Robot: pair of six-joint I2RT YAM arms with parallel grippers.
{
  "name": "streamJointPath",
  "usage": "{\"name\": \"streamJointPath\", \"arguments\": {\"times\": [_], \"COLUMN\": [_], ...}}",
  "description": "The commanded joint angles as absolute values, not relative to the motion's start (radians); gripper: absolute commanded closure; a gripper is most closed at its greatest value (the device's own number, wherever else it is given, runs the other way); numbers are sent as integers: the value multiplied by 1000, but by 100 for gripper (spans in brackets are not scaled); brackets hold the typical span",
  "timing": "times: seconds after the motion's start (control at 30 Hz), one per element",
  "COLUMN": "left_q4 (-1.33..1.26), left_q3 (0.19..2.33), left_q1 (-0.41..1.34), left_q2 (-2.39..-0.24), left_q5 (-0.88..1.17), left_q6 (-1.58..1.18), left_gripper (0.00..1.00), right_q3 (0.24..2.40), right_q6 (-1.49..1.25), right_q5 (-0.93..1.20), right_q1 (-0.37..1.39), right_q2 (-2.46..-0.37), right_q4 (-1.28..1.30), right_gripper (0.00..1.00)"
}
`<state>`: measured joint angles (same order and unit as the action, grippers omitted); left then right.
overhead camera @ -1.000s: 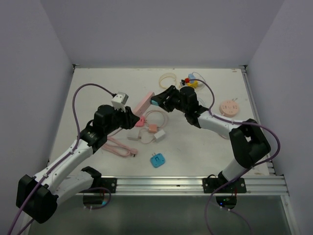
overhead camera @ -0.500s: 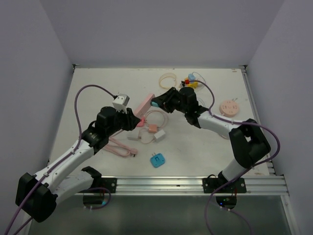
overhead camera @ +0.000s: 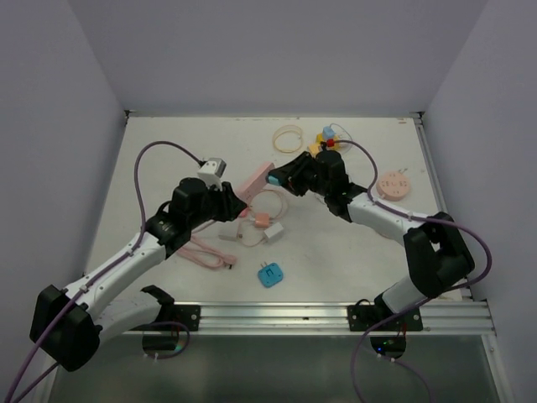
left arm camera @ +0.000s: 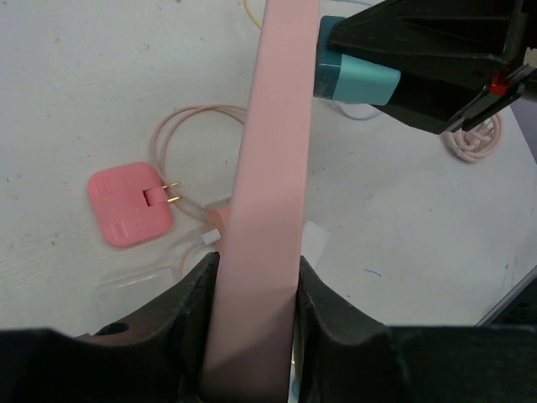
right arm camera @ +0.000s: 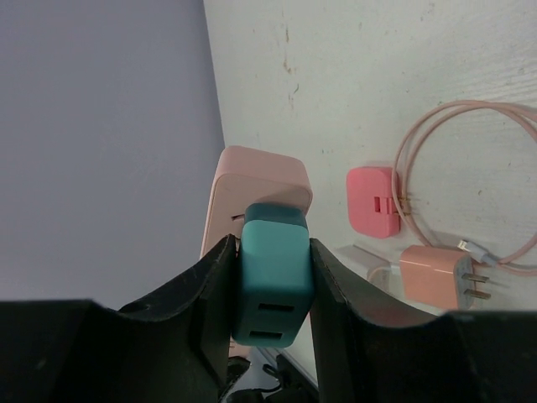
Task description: Pull the plug off the socket
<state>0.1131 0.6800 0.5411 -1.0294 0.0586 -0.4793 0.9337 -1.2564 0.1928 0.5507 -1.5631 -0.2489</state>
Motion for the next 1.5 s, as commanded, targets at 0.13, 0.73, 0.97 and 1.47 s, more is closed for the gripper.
{"name": "streamJointPath", "arguments": {"times": [0.13, 0.73, 0.97, 1.47], "left_q4": [207, 135, 115, 126], "left_q3": [795, 835, 769, 719], "left_q1": [388, 370, 328, 236], "left_q2": [-1124, -1068, -1029, -1020], "left_q5": [-449, -339, -216, -114], "left_q6": [-477, -442, -431, -411], "left_gripper": [100, 100, 100, 100], "right_q3": [933, 1060, 1124, 1161], "right_q6": [-1193, -898, -744, -637], "right_q5": [324, 538, 552, 433], "right_q1": [538, 609, 722, 765], "right_q2": [-1385, -1538, -1716, -1822], "right_q4": [-138, -3, 52, 172], "right_gripper": [100, 100, 97, 42]}}
